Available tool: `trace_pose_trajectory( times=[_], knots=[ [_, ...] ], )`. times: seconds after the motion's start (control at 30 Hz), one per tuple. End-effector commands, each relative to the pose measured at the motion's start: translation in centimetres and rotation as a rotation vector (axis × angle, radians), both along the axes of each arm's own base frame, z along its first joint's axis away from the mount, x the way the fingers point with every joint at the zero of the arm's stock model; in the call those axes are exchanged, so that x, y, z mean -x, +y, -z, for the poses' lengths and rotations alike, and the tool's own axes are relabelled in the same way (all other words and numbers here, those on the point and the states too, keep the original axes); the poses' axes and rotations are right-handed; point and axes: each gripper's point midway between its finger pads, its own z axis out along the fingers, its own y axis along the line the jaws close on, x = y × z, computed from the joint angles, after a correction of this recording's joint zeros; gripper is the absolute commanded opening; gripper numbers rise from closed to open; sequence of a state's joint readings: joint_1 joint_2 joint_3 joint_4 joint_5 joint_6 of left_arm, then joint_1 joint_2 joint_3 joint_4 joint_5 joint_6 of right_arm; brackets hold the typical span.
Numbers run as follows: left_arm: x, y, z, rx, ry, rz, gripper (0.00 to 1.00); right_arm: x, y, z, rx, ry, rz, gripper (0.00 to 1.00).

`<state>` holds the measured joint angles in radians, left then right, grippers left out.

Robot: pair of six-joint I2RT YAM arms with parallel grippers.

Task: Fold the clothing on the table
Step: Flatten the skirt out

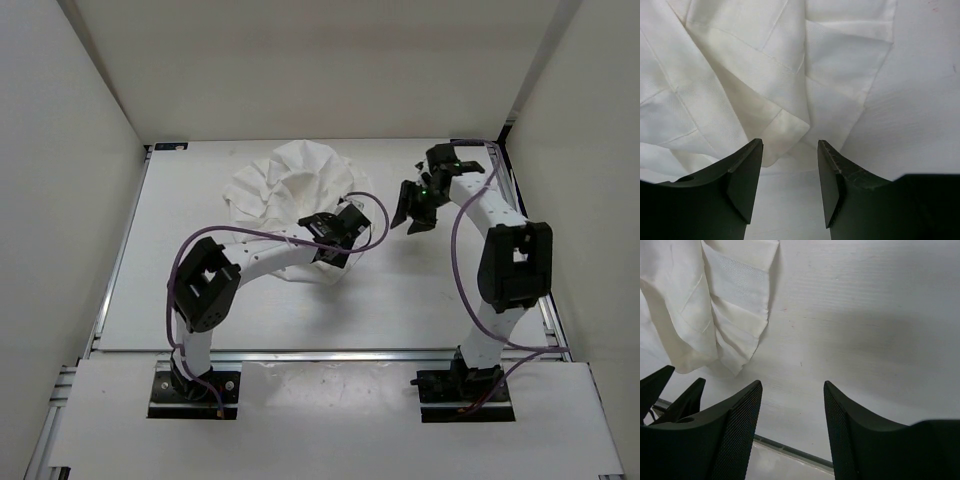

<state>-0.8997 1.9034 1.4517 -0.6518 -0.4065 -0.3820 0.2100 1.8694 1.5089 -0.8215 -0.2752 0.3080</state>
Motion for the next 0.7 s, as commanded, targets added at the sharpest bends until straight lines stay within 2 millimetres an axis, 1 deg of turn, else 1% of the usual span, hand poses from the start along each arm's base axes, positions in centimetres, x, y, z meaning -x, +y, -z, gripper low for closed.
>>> trace_pose_trajectory(
  times=[0.0, 0.1, 0.13, 0.17, 0.2, 0.33, 0.4, 0.47, 0.5, 0.53, 0.63, 0.67],
  knots=[
    [-1.2, 0.5, -2.4, -0.086, -0.121, -0.017, 0.60, -0.6, -0.7, -2.5, -0.062, -0.088, 0.055, 0.58],
    [-1.6, 0.7, -2.8, -0.123, -0.169, -0.030, 0.59, 0.3, -1.3, -2.0, -0.068, -0.070, 0.063, 0.58],
    [-1.7, 0.8, -3.0, -0.133, -0.190, -0.037, 0.60, 0.7, -1.2, -1.6, -0.074, -0.061, 0.055, 0.58],
    [-1.8, 1.4, -3.3, -0.144, -0.210, -0.048, 0.59, 0.7, -1.0, -1.9, -0.087, -0.065, 0.061, 0.57],
    [-1.8, 1.5, -3.7, -0.145, -0.241, -0.052, 0.60, 1.0, -1.2, -1.7, -0.095, -0.059, 0.057, 0.58],
    [-2.5, 3.1, -3.6, -0.187, -0.284, -0.089, 0.60, 1.3, -1.0, -1.2, -0.103, -0.032, 0.048, 0.58],
    [-2.5, 3.8, -2.8, -0.220, -0.288, -0.091, 0.60, 1.1, -0.8, -1.2, -0.105, -0.036, 0.039, 0.58],
    [-2.8, 4.1, -2.4, -0.245, -0.302, -0.096, 0.60, 1.1, -0.7, -1.2, -0.100, -0.035, 0.027, 0.57],
    [-2.6, 4.4, -2.2, -0.255, -0.301, -0.096, 0.60, 1.3, -0.7, -1.1, -0.112, -0.021, 0.039, 0.57],
    [-2.9, 4.4, -2.3, -0.257, -0.311, -0.103, 0.60, 1.2, -0.6, -1.1, -0.110, -0.019, 0.035, 0.57],
    [-3.0, 5.0, -1.5, -0.281, -0.312, -0.109, 0.60, 1.3, -0.7, -1.0, -0.111, -0.018, 0.024, 0.58],
    [-3.5, 5.3, -1.3, -0.285, -0.317, -0.121, 0.58, 1.3, -0.6, -1.2, -0.114, -0.021, 0.025, 0.57]
  ],
)
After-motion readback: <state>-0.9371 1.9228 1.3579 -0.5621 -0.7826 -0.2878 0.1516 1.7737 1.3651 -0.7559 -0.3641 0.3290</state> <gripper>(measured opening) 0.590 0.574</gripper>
